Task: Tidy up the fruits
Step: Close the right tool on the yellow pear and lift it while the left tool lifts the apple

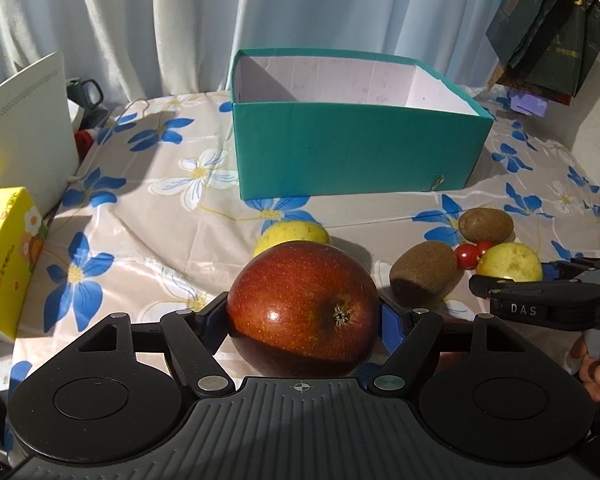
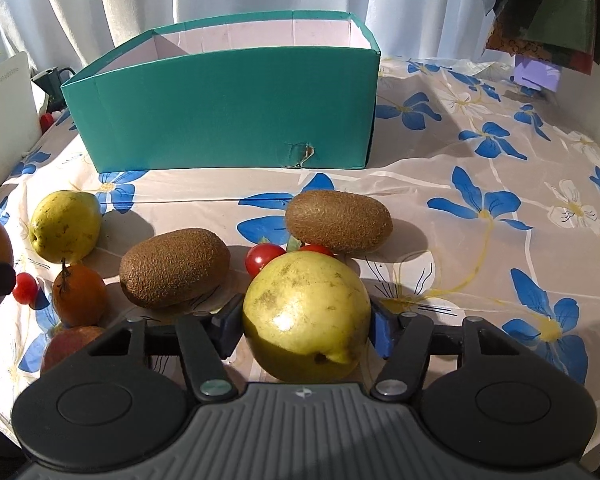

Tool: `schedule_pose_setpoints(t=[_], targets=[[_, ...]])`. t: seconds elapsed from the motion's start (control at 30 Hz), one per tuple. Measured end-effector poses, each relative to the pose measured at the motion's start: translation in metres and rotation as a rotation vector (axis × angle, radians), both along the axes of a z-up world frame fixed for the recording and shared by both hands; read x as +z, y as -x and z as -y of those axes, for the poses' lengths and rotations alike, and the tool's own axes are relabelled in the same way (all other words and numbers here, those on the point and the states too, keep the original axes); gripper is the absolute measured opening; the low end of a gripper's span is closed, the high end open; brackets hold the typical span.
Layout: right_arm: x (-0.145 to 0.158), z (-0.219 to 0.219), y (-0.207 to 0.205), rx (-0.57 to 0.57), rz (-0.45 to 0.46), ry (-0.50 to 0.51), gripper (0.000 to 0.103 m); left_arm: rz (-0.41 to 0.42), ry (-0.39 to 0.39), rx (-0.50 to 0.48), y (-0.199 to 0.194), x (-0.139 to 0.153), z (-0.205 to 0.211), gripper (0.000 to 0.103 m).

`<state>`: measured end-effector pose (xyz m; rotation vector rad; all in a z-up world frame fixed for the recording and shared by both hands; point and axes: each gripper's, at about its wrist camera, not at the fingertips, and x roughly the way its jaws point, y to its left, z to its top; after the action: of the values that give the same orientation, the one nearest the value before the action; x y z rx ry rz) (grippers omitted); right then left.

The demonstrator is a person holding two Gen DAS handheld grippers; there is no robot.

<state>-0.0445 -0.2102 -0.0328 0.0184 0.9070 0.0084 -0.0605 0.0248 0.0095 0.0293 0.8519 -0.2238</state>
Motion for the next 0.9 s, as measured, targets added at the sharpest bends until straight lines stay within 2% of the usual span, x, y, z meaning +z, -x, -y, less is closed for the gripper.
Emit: schedule_pose_setpoints(t=[0.2,0.47,0.9], targets=[[0.005,0.009,0.000,-0.009,0.008,-0.055,0.061,0.058,-0.022,-0.001,-0.013,0.024,0.013,0.078],[0.035,0.016,0.004,-0.001,0.122,-0.079,0.061,0.123,-0.034,0.015,-0.038,0.052,0.031,0.078],[0.057,0.029,0.002,-0.015,0.214,-0.087,0.061,0.186,-0.080,0.085,-0.085,0.066,0.050,0.078]])
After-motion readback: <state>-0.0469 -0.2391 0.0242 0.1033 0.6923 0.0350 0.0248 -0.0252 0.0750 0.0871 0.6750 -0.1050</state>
